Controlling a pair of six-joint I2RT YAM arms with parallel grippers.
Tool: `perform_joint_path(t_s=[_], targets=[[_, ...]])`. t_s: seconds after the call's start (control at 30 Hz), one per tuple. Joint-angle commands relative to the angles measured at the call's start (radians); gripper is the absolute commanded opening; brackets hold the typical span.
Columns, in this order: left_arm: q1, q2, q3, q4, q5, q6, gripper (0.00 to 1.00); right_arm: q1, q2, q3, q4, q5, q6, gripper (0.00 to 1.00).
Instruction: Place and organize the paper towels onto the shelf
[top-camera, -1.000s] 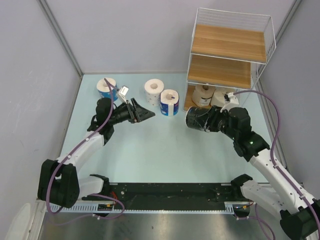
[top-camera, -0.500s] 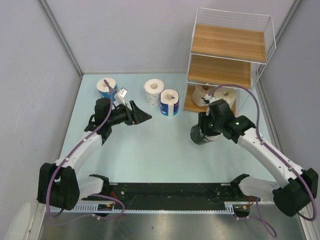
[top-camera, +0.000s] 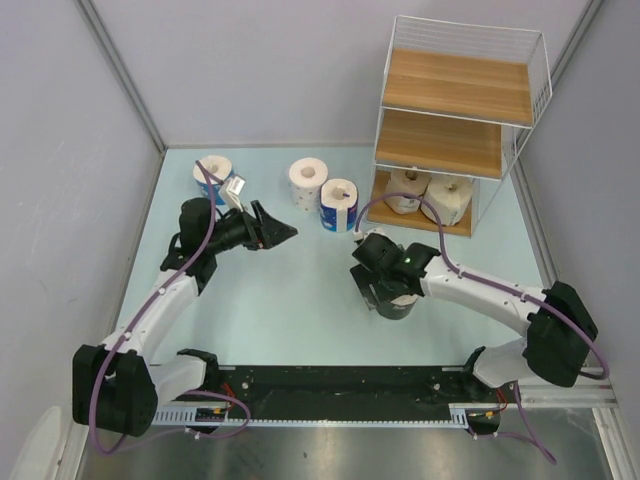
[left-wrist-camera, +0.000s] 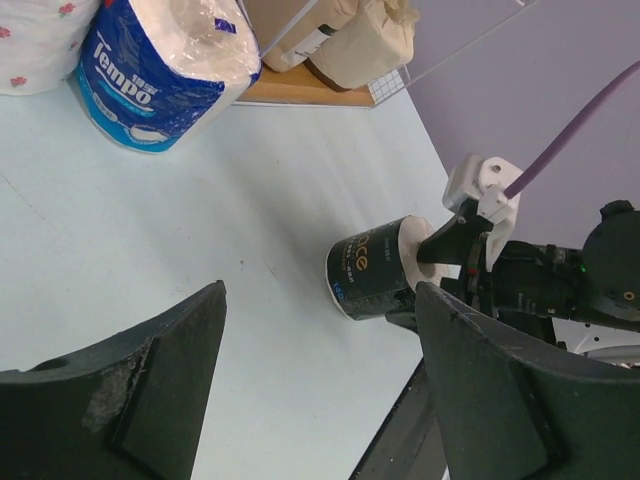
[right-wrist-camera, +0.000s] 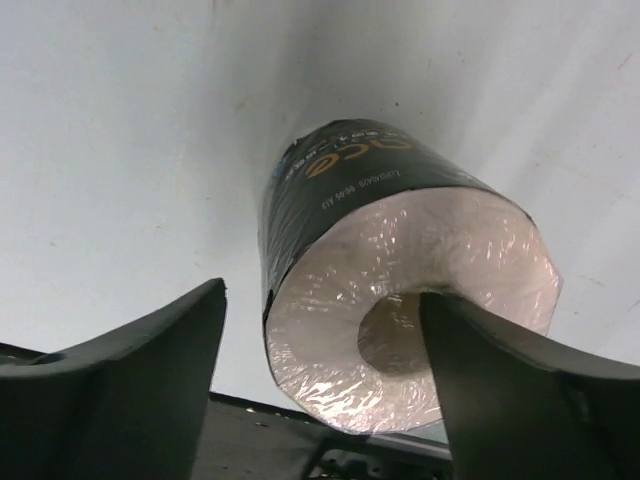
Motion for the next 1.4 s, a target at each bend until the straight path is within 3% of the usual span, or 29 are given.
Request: perform_joint_path(t_s=[0.0,0.17,0.33,0.5,0.73,1.37], targets=[[0.011,-0.032,-0.017,0.027,0.014,0.001,0.8,0.005,-0.106,0.041,0.074,0.011,0.006,0.93],[0.011,-0.024,-0.005,0.031,0.023,0.001,0.8,-0.041,-0.333,0.041,0.134,0.005,0.026,1.0],[0.013,-0.013,-0.005,0.047,0.029,-0.009,0.8,-0.215,-0.451,0.009,0.123,0.108,0.056,1.0],[0.011,-0.007,-0.017,0.048,0.032,-0.012,0.8,-0.346,-0.41,-0.009,0.043,0.053,0.081,0.97],[0.013,-0.009,-0.032,0.1,0.075,-0.029,0.8,-0.355,-0.416,-0.097,0.132,-0.114,0.088,0.9],[0.011,-0.013,-0.031,0.073,0.072,-0.012,0.8,-0.367,-0.341,-0.183,0.145,-0.259,0.087,0.8]])
